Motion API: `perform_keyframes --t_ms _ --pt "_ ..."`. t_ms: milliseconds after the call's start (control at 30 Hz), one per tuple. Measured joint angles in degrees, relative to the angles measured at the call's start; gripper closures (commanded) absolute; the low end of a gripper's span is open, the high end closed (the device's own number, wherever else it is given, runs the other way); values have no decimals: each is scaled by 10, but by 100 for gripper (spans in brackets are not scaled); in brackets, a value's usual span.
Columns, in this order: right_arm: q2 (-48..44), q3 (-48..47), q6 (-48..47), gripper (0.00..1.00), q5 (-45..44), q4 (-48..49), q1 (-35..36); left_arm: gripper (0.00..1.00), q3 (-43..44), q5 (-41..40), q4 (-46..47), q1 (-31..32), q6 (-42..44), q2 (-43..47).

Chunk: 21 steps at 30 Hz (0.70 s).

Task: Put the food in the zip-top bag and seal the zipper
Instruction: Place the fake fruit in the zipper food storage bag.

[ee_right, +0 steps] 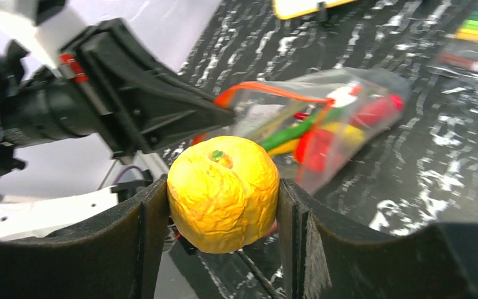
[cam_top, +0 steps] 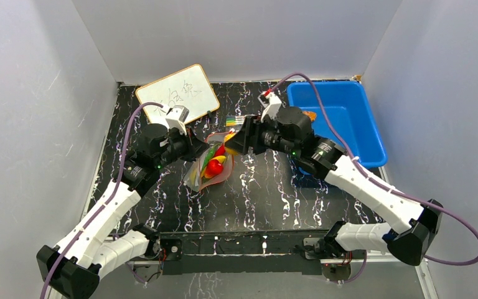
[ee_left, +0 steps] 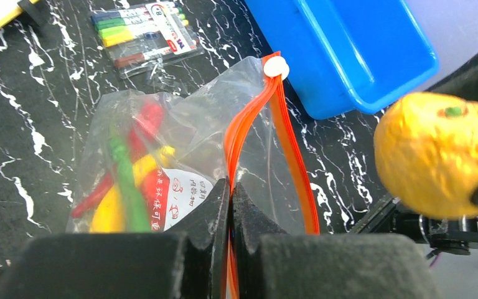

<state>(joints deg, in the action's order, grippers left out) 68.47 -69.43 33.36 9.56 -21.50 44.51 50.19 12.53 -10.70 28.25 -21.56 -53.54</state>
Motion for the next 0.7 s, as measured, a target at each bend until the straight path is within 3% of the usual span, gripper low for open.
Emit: perform_keyframes --t_ms 233,700 --pt "46 6 28 63 0 62 40 100 3 20 -3 0 -35 0" --pt "124 26 -13 56 -105 50 53 100 4 55 27 0 -96 24"
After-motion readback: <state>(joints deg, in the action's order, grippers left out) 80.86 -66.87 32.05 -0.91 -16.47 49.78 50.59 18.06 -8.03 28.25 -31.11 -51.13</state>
